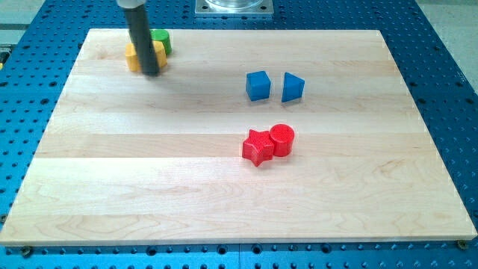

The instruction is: Keep the blue triangle diagonally top left to the red star

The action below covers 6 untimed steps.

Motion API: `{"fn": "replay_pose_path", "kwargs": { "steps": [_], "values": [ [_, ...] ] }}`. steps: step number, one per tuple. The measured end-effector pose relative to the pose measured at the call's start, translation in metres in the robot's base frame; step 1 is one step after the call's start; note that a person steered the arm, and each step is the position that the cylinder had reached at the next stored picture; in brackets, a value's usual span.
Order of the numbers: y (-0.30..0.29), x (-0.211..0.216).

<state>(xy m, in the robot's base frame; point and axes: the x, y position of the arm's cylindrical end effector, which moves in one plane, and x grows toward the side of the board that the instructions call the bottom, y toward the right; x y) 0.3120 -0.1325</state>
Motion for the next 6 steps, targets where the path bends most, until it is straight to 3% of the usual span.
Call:
{"fn": "replay_pose_path", "kwargs": {
  "steps": [2, 3, 4, 5, 6],
  "values": [
    [0.174, -0.011],
    [0.218, 0.027],
    [0.210, 0.085],
    [0.198, 0.083],
    [0.243, 0.064]
  ]
}}
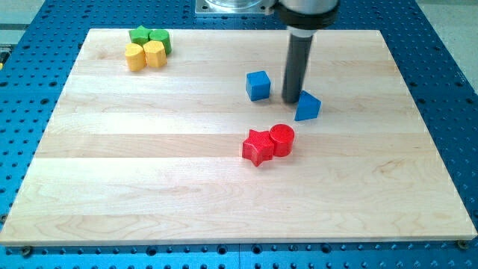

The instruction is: Keep the blue triangle diagonally top left to the red star

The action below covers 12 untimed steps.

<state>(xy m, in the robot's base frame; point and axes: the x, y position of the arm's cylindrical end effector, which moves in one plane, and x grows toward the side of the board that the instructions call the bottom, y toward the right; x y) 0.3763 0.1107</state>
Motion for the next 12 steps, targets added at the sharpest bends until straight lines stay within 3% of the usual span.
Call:
{"fn": "replay_pose_path", "kwargs": {
  "steps": [1, 2, 3, 4, 9, 10, 11, 12],
  "values": [
    [0.056, 0.008],
    [0.019, 0.046],
    [-0.063, 0.058],
    [-0.025, 0.038],
    [-0.187, 0.048],
    [-0.247, 0.066],
    [-0.219, 0.078],
    [-0.152, 0.066]
  ]
}}
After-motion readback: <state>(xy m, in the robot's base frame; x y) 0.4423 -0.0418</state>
